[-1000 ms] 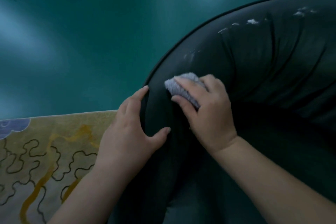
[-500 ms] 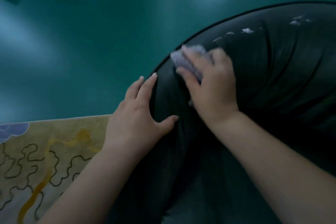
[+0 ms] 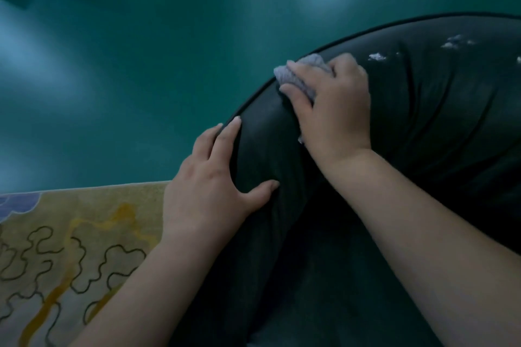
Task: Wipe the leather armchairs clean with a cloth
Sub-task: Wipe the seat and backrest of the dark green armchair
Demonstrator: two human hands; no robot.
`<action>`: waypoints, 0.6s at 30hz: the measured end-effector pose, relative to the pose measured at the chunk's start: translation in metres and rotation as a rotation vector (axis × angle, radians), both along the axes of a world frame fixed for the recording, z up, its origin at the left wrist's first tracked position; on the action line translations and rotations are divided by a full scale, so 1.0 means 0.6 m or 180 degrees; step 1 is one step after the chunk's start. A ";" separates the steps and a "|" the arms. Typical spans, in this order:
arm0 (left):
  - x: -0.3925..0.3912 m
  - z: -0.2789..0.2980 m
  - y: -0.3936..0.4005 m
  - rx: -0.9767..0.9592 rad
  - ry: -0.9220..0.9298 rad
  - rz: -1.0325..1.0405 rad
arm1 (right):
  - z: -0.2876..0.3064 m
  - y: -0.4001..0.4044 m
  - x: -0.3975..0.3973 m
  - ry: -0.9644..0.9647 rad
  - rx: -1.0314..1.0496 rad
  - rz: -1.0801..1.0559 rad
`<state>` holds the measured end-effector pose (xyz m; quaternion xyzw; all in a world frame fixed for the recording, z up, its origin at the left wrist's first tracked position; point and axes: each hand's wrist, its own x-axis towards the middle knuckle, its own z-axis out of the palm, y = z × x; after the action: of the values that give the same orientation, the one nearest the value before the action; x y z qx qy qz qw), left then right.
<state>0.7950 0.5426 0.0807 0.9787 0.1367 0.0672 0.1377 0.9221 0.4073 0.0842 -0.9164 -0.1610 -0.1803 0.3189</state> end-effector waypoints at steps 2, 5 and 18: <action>0.000 -0.001 0.001 0.0002 -0.0013 0.0027 | -0.007 -0.002 -0.017 0.0075 -0.0076 0.0095; -0.001 -0.003 0.000 0.0041 -0.0018 0.0070 | -0.025 -0.026 -0.095 0.0073 0.0094 0.0334; -0.002 -0.009 -0.002 0.0093 -0.0061 0.0125 | -0.044 -0.052 -0.117 0.0135 0.0246 0.0275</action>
<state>0.7937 0.5415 0.0755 0.9770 0.1537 0.0813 0.1234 0.8519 0.3762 0.0576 -0.8992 -0.1866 -0.1530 0.3649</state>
